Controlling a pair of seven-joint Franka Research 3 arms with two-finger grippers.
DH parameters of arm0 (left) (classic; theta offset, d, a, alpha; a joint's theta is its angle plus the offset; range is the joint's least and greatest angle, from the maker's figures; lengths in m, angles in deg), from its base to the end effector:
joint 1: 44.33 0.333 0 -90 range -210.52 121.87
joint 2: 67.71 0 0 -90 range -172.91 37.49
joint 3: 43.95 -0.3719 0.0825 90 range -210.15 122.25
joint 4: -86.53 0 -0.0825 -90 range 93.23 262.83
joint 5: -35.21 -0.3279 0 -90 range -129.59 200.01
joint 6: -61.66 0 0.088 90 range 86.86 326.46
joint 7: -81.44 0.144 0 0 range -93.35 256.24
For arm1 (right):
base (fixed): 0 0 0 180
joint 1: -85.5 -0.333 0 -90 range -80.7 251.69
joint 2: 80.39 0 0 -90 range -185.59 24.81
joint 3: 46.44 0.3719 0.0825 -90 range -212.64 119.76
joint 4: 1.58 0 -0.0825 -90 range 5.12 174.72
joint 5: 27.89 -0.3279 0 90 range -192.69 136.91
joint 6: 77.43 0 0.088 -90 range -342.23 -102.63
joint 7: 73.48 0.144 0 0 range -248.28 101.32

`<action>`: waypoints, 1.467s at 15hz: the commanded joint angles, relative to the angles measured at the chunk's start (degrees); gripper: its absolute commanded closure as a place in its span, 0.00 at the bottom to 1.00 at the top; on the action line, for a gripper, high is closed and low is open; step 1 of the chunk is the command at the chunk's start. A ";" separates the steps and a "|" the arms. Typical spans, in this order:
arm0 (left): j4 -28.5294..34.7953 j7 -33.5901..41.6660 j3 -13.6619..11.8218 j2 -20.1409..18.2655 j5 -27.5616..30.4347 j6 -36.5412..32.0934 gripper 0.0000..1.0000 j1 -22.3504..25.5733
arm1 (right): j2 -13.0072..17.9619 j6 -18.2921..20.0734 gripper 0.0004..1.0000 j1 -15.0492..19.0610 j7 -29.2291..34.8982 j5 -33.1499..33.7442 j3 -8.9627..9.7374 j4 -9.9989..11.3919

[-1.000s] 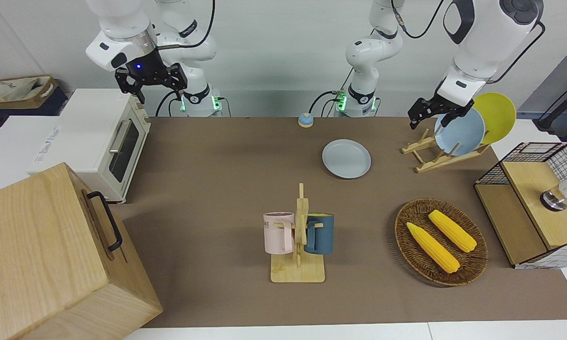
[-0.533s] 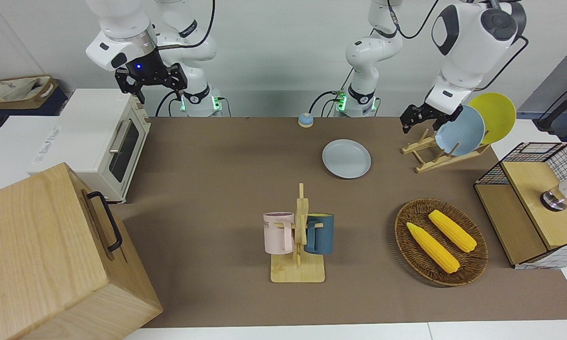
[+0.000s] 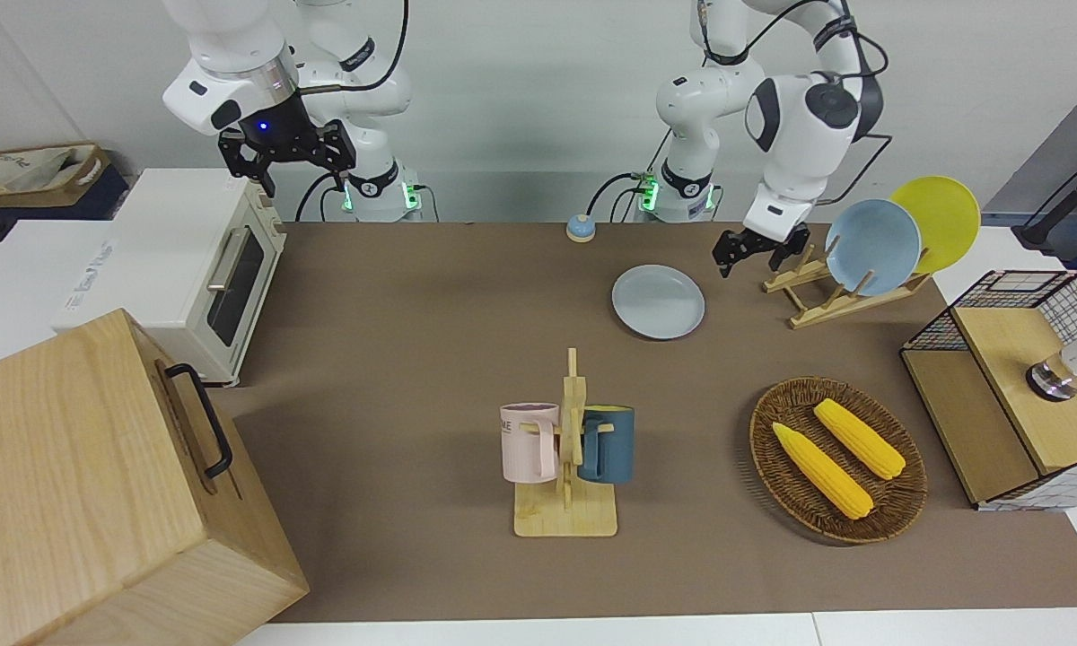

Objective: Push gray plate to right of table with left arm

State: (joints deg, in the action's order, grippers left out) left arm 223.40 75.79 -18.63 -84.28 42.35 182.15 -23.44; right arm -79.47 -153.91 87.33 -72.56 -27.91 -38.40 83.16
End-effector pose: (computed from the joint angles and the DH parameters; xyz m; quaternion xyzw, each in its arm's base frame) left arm 0.3879 -0.0497 0.4631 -0.9986 -0.0516 0.0089 0.0085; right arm 0.4598 0.0508 0.6694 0.9969 0.0460 -0.0639 0.0049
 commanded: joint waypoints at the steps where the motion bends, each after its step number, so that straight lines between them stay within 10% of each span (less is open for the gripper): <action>1: 11.64 -0.41 -0.36 -2.85 3.31 11.66 0.00 -2.69 | 0.14 0.89 0.02 1.07 0.66 -0.25 0.92 -0.53; 14: 15.88 -4.10 0.43 5.41 4.55 24.96 0.06 -6.82 | 0.14 0.89 0.02 1.16 0.66 -0.25 0.92 -0.53; 19: 15.97 -4.10 0.43 5.76 4.29 25.05 0.88 -6.82 | 0.14 0.89 0.02 1.07 0.66 -0.25 0.92 -0.53; 22: 15.97 -4.19 0.43 5.85 4.29 25.05 1.00 -6.82 | 0.14 0.89 0.02 1.07 0.75 -0.25 0.92 -0.53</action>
State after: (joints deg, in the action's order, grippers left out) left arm 238.37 72.08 -17.75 -78.01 45.82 205.92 -29.14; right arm -79.47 -153.91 87.33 -72.56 -27.91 -38.40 83.16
